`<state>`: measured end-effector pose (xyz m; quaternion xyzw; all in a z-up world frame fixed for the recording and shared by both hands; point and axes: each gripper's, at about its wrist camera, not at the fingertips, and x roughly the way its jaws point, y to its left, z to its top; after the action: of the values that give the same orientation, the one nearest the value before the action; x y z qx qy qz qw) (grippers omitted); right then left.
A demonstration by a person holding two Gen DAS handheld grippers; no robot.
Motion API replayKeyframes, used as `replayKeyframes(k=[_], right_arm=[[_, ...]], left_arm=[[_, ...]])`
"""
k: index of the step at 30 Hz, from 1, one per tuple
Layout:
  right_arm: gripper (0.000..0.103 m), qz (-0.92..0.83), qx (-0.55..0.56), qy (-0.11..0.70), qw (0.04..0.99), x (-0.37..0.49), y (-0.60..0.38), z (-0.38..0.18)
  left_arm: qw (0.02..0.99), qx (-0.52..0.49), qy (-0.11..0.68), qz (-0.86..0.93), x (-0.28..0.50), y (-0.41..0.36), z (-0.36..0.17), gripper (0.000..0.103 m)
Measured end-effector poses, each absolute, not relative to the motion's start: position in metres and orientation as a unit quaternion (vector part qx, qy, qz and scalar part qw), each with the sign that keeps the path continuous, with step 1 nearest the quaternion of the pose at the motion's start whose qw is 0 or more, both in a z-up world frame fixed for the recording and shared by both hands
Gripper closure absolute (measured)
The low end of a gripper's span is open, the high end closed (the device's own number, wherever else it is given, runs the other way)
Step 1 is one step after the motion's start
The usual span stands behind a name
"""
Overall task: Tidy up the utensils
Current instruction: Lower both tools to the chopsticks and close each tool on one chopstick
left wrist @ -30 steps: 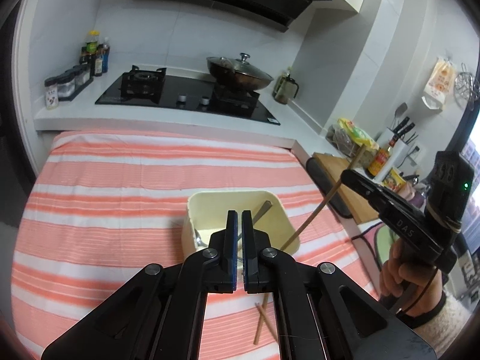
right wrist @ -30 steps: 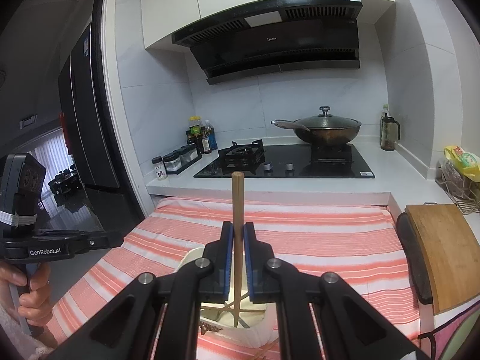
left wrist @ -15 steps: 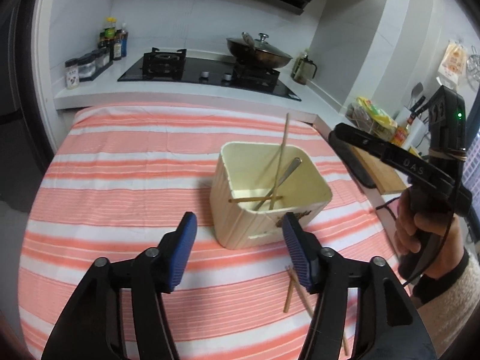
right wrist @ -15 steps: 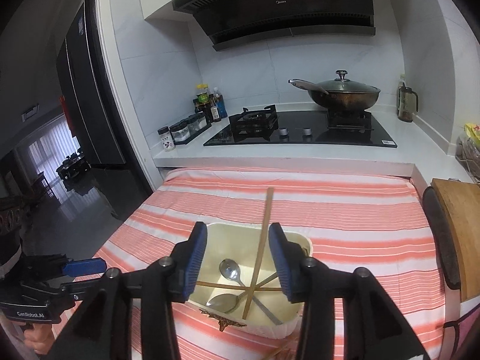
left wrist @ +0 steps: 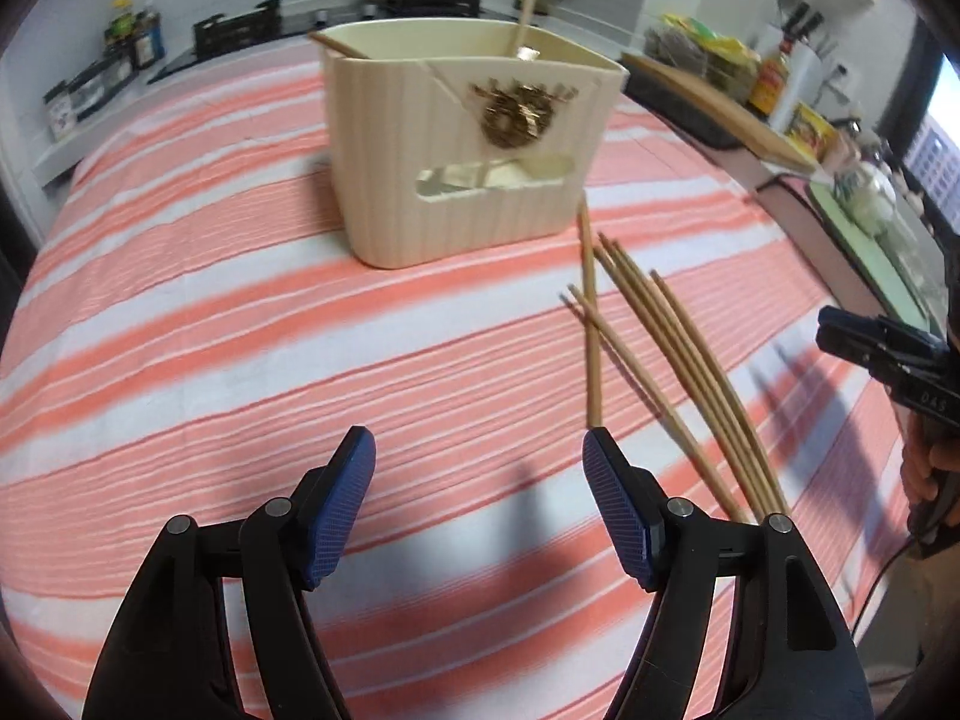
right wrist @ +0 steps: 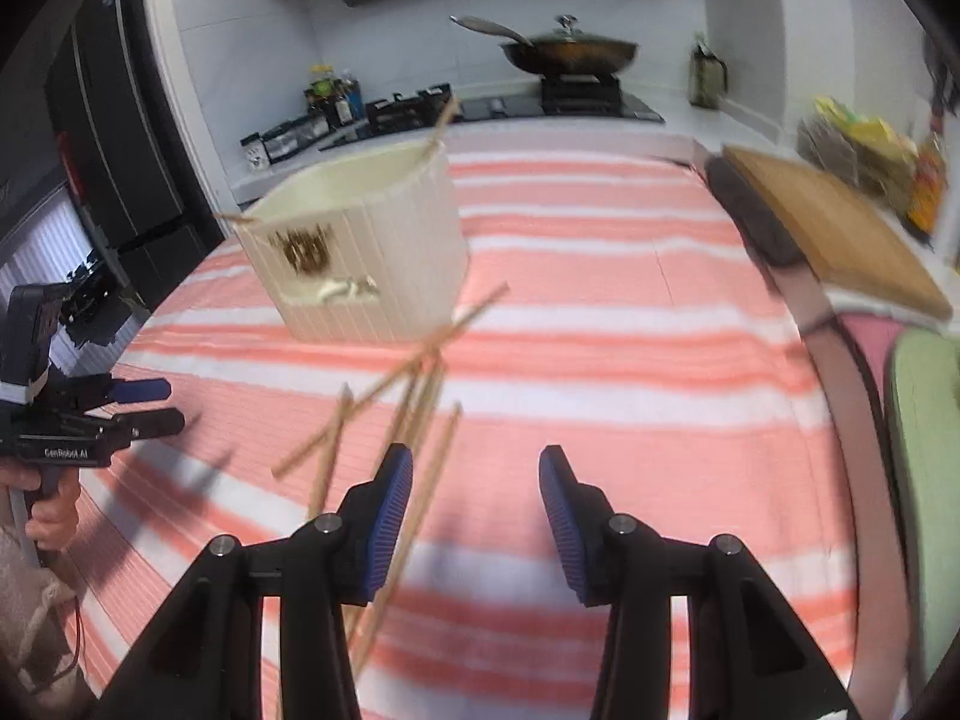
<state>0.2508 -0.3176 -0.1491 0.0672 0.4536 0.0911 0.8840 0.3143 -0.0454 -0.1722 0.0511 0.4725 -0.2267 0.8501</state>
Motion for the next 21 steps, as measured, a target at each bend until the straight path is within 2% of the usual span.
replayKeyframes(k=[6, 7, 8, 9, 10, 11, 12, 17, 21], right_arm=[[0.058, 0.062, 0.119, 0.457, 0.879, 0.199, -0.344, -0.164], [0.058, 0.06, 0.122, 0.455, 0.88, 0.196, -0.345, -0.164], [0.058, 0.06, 0.123, 0.453, 0.881, 0.194, -0.344, -0.163], [0.058, 0.062, 0.125, 0.452, 0.881, 0.193, -0.343, -0.162], [0.058, 0.064, 0.125, 0.451, 0.881, 0.193, -0.342, -0.16], [0.058, 0.066, 0.123, 0.45, 0.882, 0.19, -0.34, -0.16], [0.058, 0.067, 0.121, 0.449, 0.883, 0.19, -0.338, -0.159], [0.058, 0.081, 0.115, 0.46, 0.877, 0.199, -0.322, -0.165], [0.058, 0.089, 0.128, 0.475, 0.866, 0.204, -0.311, -0.175]], left_arm=[[0.824, 0.142, 0.482, -0.263, 0.331, -0.111, -0.193, 0.03], [0.82, 0.156, 0.487, -0.258, 0.335, -0.119, -0.199, 0.033], [0.817, 0.165, 0.491, -0.253, 0.34, -0.125, -0.204, 0.044], [0.818, 0.163, 0.489, -0.255, 0.343, -0.128, -0.206, 0.045], [0.82, 0.156, 0.487, -0.256, 0.345, -0.129, -0.205, 0.064], [0.819, 0.146, 0.491, -0.26, 0.347, -0.13, -0.205, 0.088], [0.815, 0.135, 0.498, -0.265, 0.347, -0.13, -0.205, 0.098], [0.835, 0.112, 0.493, -0.219, 0.315, -0.124, -0.208, 0.099], [0.846, 0.061, 0.503, -0.168, 0.26, -0.098, -0.209, 0.097]])
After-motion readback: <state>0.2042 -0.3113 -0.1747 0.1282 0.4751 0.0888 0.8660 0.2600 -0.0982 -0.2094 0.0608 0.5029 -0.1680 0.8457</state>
